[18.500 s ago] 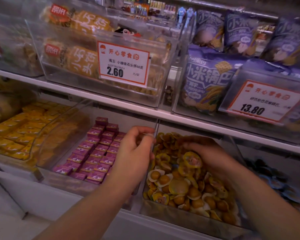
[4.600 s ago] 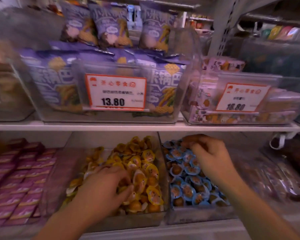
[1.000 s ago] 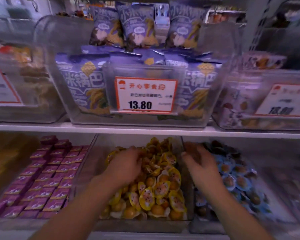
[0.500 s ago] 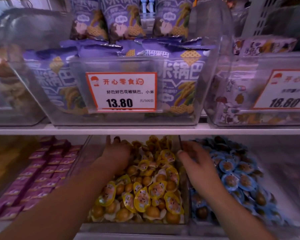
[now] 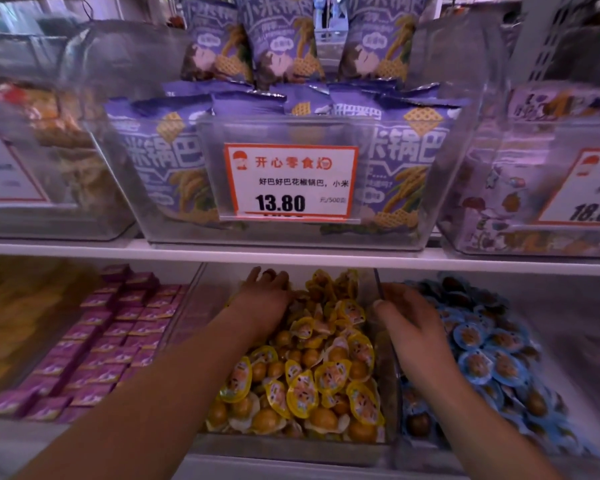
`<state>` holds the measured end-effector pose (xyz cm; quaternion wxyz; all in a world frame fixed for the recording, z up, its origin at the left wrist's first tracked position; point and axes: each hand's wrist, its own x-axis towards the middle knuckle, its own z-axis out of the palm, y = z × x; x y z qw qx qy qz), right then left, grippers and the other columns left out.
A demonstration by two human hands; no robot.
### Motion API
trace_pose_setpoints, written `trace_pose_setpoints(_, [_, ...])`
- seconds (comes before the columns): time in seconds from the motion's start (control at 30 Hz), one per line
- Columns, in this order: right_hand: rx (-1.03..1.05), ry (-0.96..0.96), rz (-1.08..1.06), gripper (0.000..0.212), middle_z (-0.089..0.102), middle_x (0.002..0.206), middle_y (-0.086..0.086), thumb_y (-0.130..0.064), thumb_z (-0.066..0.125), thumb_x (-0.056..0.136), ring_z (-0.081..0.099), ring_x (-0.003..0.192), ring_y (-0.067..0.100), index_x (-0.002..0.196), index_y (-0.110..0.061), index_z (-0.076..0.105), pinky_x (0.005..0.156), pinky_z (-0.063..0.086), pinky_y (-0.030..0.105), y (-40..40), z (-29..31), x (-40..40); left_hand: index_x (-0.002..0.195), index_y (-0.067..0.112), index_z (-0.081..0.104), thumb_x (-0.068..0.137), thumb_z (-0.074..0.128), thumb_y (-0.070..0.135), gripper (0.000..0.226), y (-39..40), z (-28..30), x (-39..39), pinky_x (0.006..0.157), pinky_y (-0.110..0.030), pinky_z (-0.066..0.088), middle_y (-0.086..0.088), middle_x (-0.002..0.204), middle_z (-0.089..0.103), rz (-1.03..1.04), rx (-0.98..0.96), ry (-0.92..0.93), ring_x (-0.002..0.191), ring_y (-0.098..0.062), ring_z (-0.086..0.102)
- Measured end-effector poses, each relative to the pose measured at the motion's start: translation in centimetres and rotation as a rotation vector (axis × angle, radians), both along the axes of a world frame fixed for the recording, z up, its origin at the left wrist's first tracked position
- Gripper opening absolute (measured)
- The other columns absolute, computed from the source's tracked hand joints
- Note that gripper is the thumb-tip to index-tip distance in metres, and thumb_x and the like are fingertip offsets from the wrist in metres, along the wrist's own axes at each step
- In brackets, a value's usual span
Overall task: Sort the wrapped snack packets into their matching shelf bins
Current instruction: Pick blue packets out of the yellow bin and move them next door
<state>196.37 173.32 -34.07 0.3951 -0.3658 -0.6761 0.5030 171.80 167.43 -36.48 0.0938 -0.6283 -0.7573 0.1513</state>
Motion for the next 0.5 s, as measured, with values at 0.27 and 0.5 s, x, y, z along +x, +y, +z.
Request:
trace_pose_setpoints(0.27, [0.1, -0.061, -0.007, 0.019, 0.066, 0.106, -0.009, -0.035, 0.062, 0.083, 0.062, 0.101, 0.009, 0.102, -0.031, 0.062, 0.08, 0.045, 0.016, -0.2, 0.7, 0.3, 0.097, 0.028, 0.074, 0.085, 0.07, 0.041, 0.018, -2.1, 4.1, 1.7, 0.092, -0.03, 0.049, 0.001, 0.102, 0.072, 0.36, 0.52, -0.756, 0.098, -0.019, 0.064])
trace_pose_setpoints(0.5, [0.554, -0.125, 0.084, 0.036, 0.061, 0.114, -0.024, -0.058, 0.057, 0.087, 0.055, 0.112, -0.002, 0.119, -0.041, 0.059, 0.091, 0.043, 0.016, -2.7, 3.4, 1.8, 0.088, 0.015, 0.076, 0.084, 0.077, 0.026, 0.012, -5.1, 8.1, 10.5, 0.069, -0.013, 0.051, 0.008, 0.08, 0.076, 0.025, 0.708, -1.36, 0.075, -0.001, 0.07])
